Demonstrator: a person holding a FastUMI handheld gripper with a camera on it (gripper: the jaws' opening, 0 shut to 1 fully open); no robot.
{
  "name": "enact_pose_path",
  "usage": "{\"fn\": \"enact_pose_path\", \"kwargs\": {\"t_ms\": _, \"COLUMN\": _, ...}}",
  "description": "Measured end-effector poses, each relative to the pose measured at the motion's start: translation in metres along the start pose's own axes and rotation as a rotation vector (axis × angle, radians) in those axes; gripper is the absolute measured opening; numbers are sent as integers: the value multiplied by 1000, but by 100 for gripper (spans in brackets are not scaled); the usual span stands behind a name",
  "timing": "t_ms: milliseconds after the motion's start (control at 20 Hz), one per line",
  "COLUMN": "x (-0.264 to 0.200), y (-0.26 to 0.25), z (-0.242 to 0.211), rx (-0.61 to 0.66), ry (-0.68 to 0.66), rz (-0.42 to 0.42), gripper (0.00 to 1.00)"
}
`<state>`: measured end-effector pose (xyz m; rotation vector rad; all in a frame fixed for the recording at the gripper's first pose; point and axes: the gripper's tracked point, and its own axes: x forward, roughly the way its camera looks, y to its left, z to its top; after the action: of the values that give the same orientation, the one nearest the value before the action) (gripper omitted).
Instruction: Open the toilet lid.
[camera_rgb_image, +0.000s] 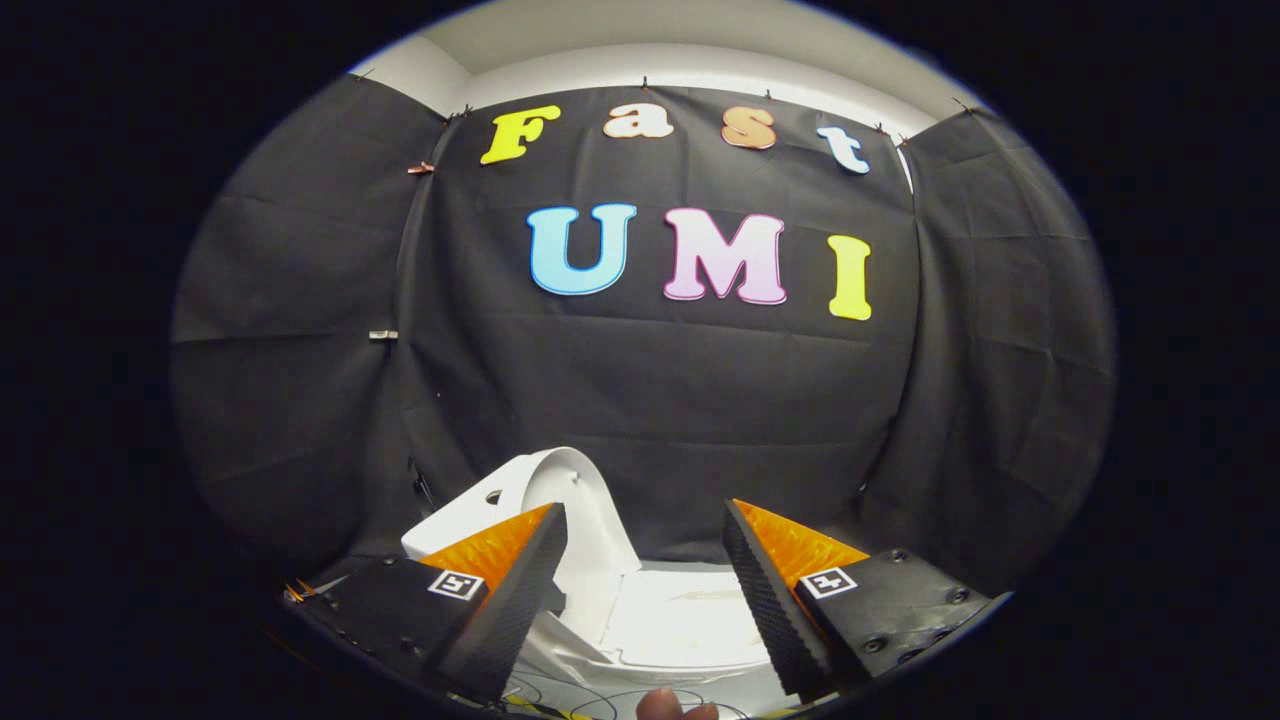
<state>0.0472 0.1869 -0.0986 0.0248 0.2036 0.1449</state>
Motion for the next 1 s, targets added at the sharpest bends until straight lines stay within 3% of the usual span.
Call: {"fn": "enact_pose_path", "kwargs": {"t_ms": 1000, "x": -70, "y": -118, "z": 53, "rx": 14, "ry": -138, "rz": -105, "gripper": 99}}
